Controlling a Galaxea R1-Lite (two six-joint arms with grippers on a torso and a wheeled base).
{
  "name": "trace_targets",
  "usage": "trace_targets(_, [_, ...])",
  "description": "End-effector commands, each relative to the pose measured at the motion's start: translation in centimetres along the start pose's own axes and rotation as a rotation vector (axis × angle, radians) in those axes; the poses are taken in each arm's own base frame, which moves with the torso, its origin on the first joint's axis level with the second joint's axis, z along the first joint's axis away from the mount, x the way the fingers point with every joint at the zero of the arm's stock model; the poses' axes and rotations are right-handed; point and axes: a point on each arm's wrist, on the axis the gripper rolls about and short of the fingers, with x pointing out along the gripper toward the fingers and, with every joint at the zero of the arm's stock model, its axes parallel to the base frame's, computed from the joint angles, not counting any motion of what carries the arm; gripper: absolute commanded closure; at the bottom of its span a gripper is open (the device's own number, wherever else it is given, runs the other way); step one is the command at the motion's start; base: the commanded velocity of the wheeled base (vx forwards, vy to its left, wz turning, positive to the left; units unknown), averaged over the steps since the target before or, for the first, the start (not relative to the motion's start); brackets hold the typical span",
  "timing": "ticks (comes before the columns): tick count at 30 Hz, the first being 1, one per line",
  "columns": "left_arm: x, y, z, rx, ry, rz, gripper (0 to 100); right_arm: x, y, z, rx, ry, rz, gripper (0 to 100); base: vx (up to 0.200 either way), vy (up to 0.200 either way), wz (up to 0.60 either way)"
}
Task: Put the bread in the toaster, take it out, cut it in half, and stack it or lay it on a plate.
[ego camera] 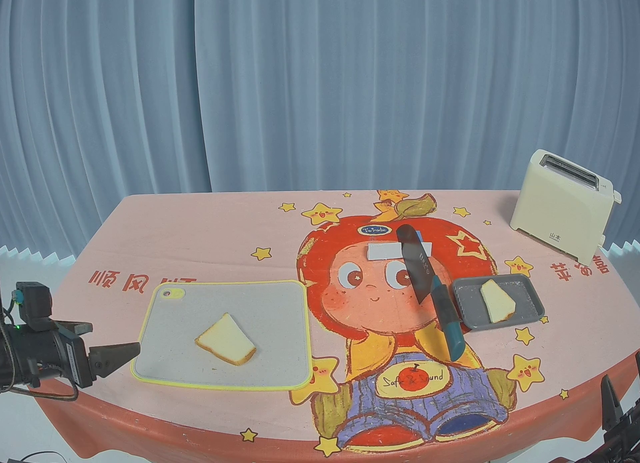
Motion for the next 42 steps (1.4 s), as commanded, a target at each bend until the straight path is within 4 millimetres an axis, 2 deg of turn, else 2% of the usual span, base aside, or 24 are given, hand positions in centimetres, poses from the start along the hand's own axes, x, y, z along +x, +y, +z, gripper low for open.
trace_targets(1, [2.2,0.0,0.5,-0.059,0.089,-0.010,0,0.0,0.0,-0.5,0.000,0.000,0.001,0,0.000,0.000,0.00])
trace_targets(8, [4.0,-1.7,1.7,-0.225,0.129,0.023,0,0.0,0.0,-0.5,0.000,0.000,0.001,0,0.000,0.000,0.00])
trace_targets(17, [6.8,-3.1,1.9,-0.212,0.202,0.157,0,0.0,0.0,-0.5,0.000,0.000,0.001,0,0.000,0.000,0.00])
trace_targets(24, [7.5,-4.2,2.6,-0.274,0.256,0.164,0,0.0,0.0,-0.5,0.000,0.000,0.001,0,0.000,0.000,0.00])
trace_targets(29, [7.6,-4.5,3.2,-0.309,0.335,0.211,0,0.0,0.0,-0.5,0.000,0.000,0.001,0,0.000,0.000,0.00])
trace_targets(33, [7.8,-4.6,3.7,-0.347,0.329,0.220,0,0.0,0.0,-0.5,0.000,0.000,0.001,0,0.000,0.000,0.00])
trace_targets(42, [10.7,-4.6,3.0,-0.327,0.405,0.305,0,0.0,0.0,-0.5,0.000,0.000,0.001,0,0.000,0.000,0.00])
